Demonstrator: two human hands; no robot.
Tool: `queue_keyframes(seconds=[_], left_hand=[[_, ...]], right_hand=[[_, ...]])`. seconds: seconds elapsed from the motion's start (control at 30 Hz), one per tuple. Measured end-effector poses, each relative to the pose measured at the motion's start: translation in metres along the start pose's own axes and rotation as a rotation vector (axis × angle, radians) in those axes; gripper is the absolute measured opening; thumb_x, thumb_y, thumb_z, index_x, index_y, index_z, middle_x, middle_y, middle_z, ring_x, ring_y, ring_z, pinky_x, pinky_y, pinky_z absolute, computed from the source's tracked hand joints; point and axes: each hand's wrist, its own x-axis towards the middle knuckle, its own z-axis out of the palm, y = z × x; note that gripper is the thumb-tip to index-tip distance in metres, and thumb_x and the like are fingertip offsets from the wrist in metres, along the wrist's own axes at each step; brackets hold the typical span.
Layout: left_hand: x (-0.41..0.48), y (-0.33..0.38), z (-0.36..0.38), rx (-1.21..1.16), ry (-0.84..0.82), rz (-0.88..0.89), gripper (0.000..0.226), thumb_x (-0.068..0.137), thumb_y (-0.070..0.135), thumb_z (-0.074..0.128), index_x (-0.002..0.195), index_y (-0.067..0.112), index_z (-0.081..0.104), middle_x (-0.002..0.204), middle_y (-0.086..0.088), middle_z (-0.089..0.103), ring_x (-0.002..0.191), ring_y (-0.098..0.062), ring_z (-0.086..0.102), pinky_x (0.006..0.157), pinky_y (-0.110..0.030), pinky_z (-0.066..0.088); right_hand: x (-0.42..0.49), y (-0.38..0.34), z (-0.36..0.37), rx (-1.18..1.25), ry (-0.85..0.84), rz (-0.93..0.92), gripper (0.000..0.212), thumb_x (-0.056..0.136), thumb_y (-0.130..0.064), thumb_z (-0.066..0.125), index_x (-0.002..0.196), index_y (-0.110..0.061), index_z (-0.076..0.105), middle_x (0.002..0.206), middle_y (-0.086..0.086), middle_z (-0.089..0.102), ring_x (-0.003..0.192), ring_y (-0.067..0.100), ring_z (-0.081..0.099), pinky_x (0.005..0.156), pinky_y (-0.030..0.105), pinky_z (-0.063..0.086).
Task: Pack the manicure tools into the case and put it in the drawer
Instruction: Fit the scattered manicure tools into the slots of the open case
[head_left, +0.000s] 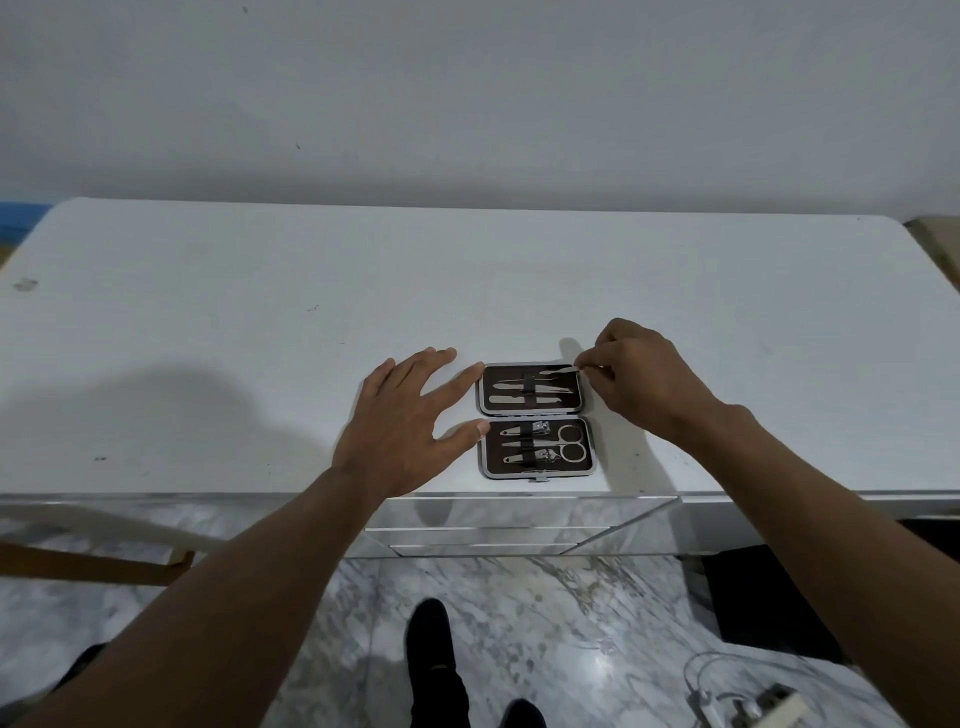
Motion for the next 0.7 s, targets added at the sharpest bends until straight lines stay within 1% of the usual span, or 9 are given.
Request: queue_keyframes(seconds=[0.17, 0.33, 0.5, 0.63, 0.7], left_hand=[[0.000, 0.000, -0.001, -0.007, 0.005, 0.000, 0.065, 0.090, 0.073, 0.024, 0.148, 0.044, 0.032, 0.155, 0.006, 0.035, 0.145, -0.016, 0.025, 0.119, -0.044, 0.017], [0.000, 0.000, 0.000, -0.007, 0.007, 0.000, 0.064, 0.090, 0.072, 0.026, 0.148, 0.044, 0.032, 0.156, 0.007, 0.034, 0.146, -0.014, 0.024, 0.119, -0.043, 0.015], [0.000, 0.000, 0.000, -0.004, 0.011, -0.001, 0.063, 0.090, 0.071, 0.028, 0.148, 0.045, 0.032, 0.155, 0.008, 0.034, 0.146, -0.013, 0.024, 0.119, -0.042, 0.014], [0.000, -0.001, 0.000, -0.003, 0.009, -0.003, 0.063, 0.090, 0.071, 0.028, 0.147, 0.044, 0.033, 0.155, 0.008, 0.034, 0.145, -0.013, 0.024, 0.119, -0.043, 0.014], [0.000, 0.000, 0.000, 0.002, 0.013, -0.001, 0.063, 0.091, 0.071, 0.028, 0.147, 0.044, 0.033, 0.155, 0.008, 0.035, 0.145, -0.014, 0.024, 0.119, -0.043, 0.015]], right_hand=[[0.003, -0.009, -0.006, -0.043, -0.060, -0.053, 0.024, 0.093, -0.013, 0.054, 0.104, -0.016, 0.075, 0.099, 0.007, 0.064, 0.090, 0.030, 0.063, 0.079, 0.039, 0.051], [0.006, -0.013, -0.007, -0.058, -0.089, -0.060, 0.024, 0.093, -0.013, 0.054, 0.107, -0.018, 0.073, 0.100, 0.007, 0.063, 0.091, 0.030, 0.062, 0.079, 0.037, 0.050], [0.012, -0.021, -0.002, -0.037, -0.130, -0.044, 0.022, 0.093, -0.016, 0.053, 0.102, -0.015, 0.073, 0.098, 0.009, 0.063, 0.092, 0.029, 0.061, 0.082, 0.039, 0.050], [0.015, -0.027, 0.001, -0.054, -0.141, -0.058, 0.024, 0.091, -0.012, 0.048, 0.096, -0.013, 0.071, 0.096, 0.009, 0.061, 0.089, 0.030, 0.060, 0.078, 0.035, 0.048], [0.015, -0.029, 0.001, -0.073, -0.133, -0.072, 0.025, 0.089, -0.010, 0.047, 0.096, -0.012, 0.071, 0.096, 0.009, 0.063, 0.088, 0.030, 0.060, 0.077, 0.036, 0.049]])
